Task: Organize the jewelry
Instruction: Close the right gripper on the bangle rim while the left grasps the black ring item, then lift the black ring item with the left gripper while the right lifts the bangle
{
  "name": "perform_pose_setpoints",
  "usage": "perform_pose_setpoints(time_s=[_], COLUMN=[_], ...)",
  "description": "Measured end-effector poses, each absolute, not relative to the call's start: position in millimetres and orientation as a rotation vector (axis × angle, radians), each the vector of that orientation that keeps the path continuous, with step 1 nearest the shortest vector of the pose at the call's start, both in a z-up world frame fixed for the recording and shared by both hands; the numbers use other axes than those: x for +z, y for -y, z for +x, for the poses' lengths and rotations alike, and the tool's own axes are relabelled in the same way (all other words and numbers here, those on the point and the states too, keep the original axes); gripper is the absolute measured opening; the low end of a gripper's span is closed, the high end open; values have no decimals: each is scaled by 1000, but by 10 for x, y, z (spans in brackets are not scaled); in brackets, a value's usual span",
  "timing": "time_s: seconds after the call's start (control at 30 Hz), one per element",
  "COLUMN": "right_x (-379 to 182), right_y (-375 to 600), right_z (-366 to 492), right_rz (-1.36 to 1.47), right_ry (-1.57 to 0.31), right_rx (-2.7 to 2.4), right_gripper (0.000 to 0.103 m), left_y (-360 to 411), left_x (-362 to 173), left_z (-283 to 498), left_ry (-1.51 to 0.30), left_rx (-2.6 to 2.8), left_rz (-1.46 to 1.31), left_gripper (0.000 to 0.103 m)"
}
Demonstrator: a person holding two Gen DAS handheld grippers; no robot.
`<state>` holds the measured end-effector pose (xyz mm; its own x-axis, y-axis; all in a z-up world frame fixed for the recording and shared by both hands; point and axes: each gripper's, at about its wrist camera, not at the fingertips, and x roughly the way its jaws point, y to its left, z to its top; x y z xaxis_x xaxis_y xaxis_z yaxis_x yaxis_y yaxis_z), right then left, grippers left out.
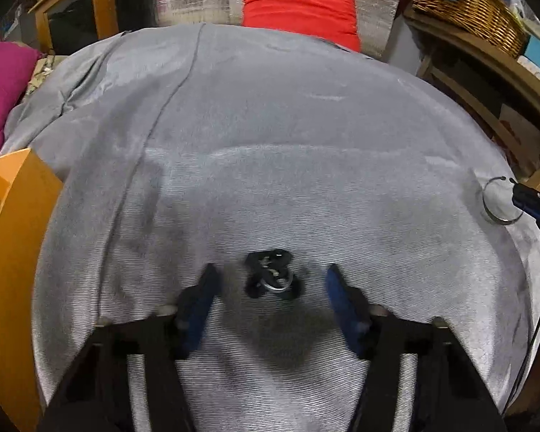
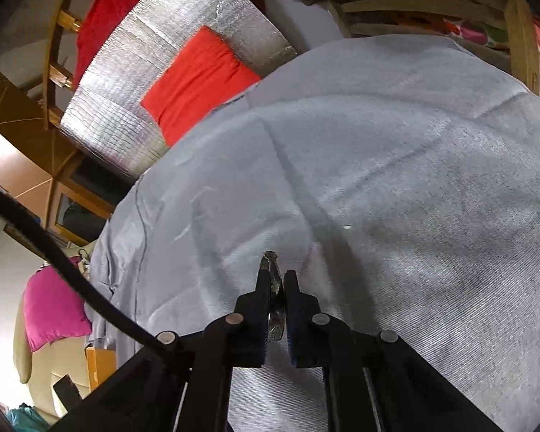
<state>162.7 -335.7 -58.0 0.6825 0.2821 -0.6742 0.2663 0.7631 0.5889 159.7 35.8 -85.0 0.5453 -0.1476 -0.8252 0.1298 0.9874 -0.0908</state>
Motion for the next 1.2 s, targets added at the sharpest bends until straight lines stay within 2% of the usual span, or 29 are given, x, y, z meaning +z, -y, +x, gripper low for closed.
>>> perform_pose_setpoints(time_s=[0.13, 0.17, 0.2, 0.47, 0.67, 0.83, 0.87, 0.9, 0.97, 1.07, 1.13, 1.2], right_x=[-550, -550, -554, -670, -804, -913, -927, -940, -959, -982, -971, -955], right_y=[3325, 3310, 3294, 3048, 2780, 2649, 2636, 2630, 2625, 2650, 2637, 2588], right_z=[1610, 1608, 1607, 1639, 1696, 1718, 1725, 1731, 1736, 1731, 1726, 1714], right_rz=[722, 722, 728, 774, 731, 654, 638, 621, 612, 636, 643, 614], right_ry=[-830, -833, -836, -900, -983, -1060, -1075, -1091, -1101, -1113, -1105, -1093], right_rx=[39, 48, 61, 177, 233, 242, 238, 229, 224, 234, 250, 246], right_gripper=[9, 9, 9, 9, 9, 10, 10, 10, 11, 30, 39, 41], left_y=[-328, -340, -359, -422, -368, -287, -294, -297, -303, -320, -336, -324], left_x=[-892, -892, -893, -900, -916, -930, -930, -928, -942, -930, -922, -920], left_z=[1622, 1627, 1635, 1686, 1674, 1715, 1713, 1715, 1696, 1681, 1641, 1631], left_ry=[-987, -986, -988, -1000, -997, -988, -986, -980, -975, -975, -974, -971], left_rx=[-175, -181, -187, -196, -216, -206, -204, -199, -204, -208, -207, -206], left_rz=[-8, -14, -26, -52, -37, -12, -15, -13, -8, -6, 2, 12], left_gripper=[38, 30, 29, 31, 44, 44, 42, 34, 26, 25, 25, 24])
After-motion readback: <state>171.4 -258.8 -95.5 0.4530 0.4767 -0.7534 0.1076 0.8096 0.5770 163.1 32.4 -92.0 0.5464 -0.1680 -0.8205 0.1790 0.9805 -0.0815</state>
